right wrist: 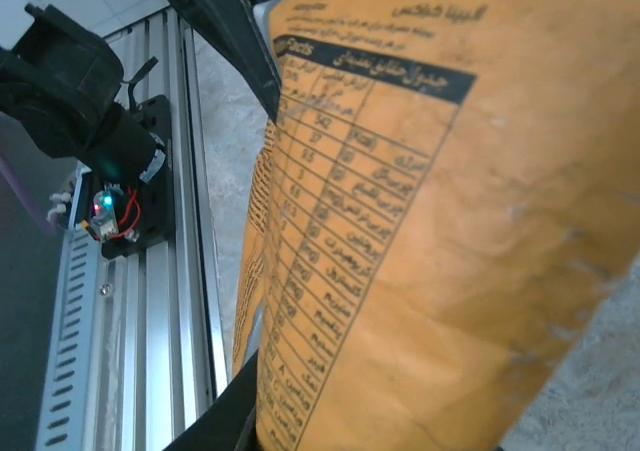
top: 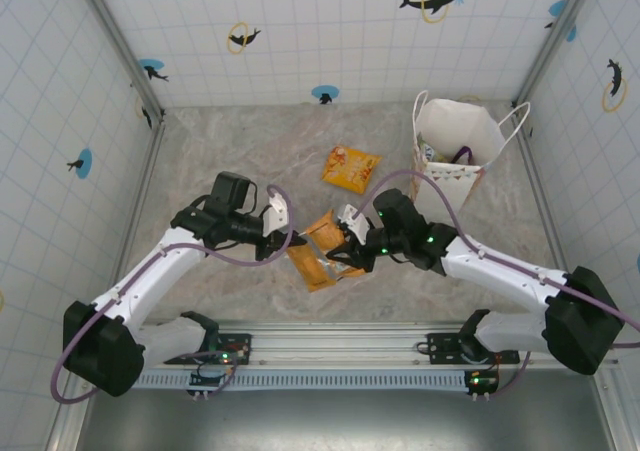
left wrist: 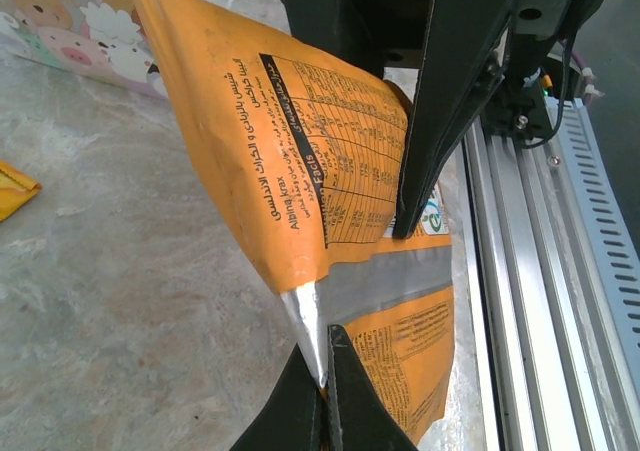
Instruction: Place the snacks into the paper bag
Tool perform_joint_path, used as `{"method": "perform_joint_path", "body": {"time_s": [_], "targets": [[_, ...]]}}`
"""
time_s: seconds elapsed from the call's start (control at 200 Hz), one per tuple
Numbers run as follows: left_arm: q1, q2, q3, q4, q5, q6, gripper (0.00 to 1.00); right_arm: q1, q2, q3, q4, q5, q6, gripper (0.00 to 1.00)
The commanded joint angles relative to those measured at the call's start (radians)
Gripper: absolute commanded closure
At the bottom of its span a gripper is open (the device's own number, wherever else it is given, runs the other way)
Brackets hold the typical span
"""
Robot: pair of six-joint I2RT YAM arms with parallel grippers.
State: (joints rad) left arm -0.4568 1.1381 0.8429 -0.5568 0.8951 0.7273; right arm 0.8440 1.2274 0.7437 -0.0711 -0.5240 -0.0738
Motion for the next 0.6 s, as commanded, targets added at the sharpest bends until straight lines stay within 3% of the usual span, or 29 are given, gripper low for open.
{"method": "perform_joint_path", "body": {"time_s": [0.0,0.06,0.145,0.25,0.32,0.595], "targets": [[-0.003,-0.026,-0.011,0.051,-0.011,-0.032,0.94,-0.004,-0.042,0.017,0.005,-0.011,0.004,0.79],[-0.003,-0.028,-0.018,0.081,-0.025,-0.075,0.82,-0.006,-0.062,0.006,0.015,0.003,0.009,0.84],[-0.003,-0.032,-0.037,0.145,-0.063,-0.172,0.58,-0.009,-0.106,-0.017,0.035,0.057,0.026,0.86],[-0.003,-0.025,-0.052,0.233,-0.141,-0.352,0.37,-0.018,-0.185,-0.054,0.058,0.173,0.063,0.87],[-0.003,-0.008,-0.053,0.272,-0.187,-0.463,0.29,-0.034,-0.244,-0.071,0.069,0.234,0.095,0.87],[-0.003,0.029,-0.16,0.518,-0.297,-0.779,0.17,-0.112,-0.411,0.013,-0.006,0.373,0.158,0.91]]}}
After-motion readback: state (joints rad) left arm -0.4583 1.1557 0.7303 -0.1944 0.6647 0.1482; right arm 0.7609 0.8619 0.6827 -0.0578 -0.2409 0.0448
